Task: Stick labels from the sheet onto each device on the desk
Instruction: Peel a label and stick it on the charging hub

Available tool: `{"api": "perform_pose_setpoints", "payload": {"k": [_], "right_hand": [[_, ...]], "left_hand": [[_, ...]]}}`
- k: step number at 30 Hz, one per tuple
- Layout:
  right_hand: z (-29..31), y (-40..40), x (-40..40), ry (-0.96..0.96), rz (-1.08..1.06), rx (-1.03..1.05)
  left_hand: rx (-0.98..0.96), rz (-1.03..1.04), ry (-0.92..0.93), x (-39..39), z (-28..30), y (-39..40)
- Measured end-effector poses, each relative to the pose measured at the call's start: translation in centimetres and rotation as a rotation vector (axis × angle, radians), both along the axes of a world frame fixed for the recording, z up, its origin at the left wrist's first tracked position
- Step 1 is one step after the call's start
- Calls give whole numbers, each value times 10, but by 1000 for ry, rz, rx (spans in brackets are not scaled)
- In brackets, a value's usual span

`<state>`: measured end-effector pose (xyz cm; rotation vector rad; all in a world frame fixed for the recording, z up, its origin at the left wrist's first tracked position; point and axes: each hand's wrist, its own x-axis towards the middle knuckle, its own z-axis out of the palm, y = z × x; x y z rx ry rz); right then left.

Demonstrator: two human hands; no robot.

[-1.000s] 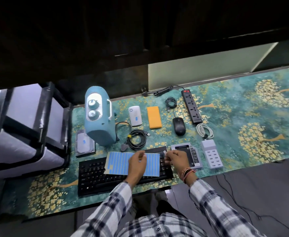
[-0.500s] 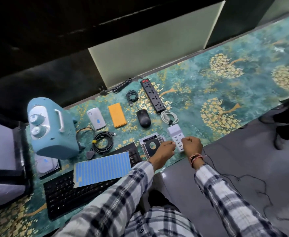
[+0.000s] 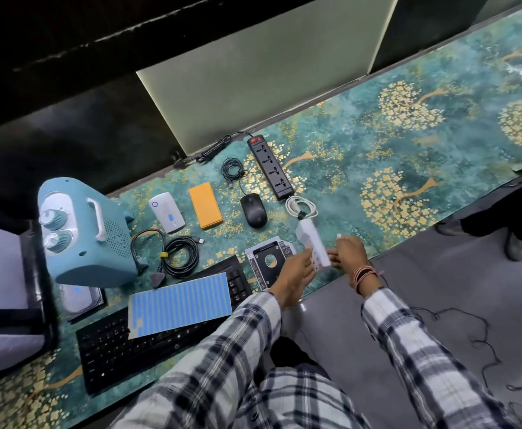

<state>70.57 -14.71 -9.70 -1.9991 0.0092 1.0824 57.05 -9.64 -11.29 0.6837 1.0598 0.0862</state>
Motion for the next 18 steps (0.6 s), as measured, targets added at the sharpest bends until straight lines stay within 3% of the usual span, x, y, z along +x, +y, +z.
{"api": "perform_pose_setpoints", "payload": {"k": [2,4,10,18], "right_hand": [[12,6,-6,171,-14,113],[15,12,-14,139,50,143],[5,16,-21,-512,404,34],[3,28,-25,-746,730,38]], "left_hand": [[-11,76,-23,-1,2,1],[-25,143,-17,-2,3,1],[-117,257,-24,-13,4,1],[-110,259,40,-11,10,1]]}}
